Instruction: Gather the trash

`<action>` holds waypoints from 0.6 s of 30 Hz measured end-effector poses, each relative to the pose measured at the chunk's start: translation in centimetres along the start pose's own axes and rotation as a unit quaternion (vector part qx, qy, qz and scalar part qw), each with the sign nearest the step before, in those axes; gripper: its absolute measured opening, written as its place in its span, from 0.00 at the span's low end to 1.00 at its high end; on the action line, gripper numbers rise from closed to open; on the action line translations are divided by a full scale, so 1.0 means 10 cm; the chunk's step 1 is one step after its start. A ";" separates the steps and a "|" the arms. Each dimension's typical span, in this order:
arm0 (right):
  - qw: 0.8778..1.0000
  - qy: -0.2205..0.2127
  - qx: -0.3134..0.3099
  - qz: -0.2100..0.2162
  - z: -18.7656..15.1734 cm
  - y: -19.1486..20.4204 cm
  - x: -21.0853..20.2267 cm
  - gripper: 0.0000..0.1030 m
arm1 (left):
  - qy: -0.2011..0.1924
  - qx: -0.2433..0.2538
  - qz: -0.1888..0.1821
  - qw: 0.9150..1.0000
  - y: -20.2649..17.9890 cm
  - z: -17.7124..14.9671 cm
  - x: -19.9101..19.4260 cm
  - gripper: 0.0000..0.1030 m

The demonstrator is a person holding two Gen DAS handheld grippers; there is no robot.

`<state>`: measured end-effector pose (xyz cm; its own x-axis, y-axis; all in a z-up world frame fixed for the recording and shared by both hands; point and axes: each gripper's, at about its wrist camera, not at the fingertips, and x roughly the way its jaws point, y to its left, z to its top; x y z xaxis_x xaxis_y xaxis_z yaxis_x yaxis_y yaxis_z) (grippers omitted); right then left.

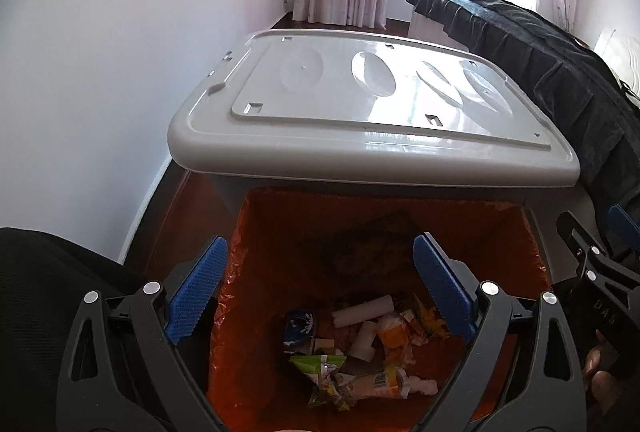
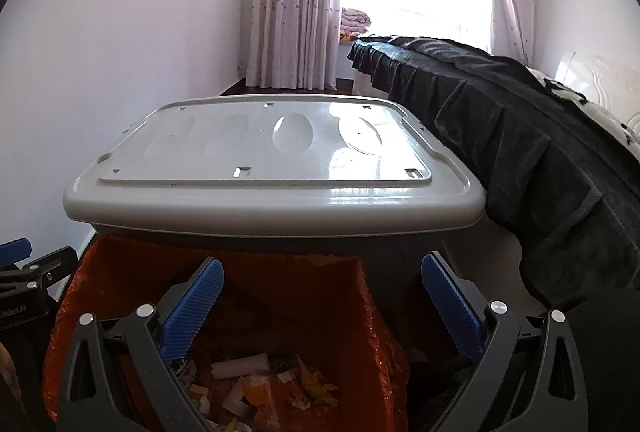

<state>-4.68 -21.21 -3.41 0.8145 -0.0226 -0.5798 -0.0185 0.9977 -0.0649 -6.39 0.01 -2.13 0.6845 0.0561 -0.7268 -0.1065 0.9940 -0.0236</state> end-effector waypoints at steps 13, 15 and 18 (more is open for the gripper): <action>1.000 0.014 0.018 -0.001 -0.01 -0.07 0.06 0.95 | -0.006 0.012 0.014 1.000 -0.07 -0.05 0.00 0.89; 1.000 0.017 0.024 -0.002 -0.01 -0.08 0.07 0.95 | -0.001 0.016 0.009 1.000 -0.09 -0.06 0.02 0.89; 0.999 0.018 0.030 -0.003 -0.01 -0.10 0.08 0.95 | 0.003 0.018 0.013 1.000 -0.10 -0.09 0.05 0.89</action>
<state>-4.08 -22.27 -3.89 0.7925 -0.0297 -0.6091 0.0220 0.9996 -0.0201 -6.63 -1.00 -3.08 0.6772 0.0822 -0.7311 -0.0983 0.9949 0.0208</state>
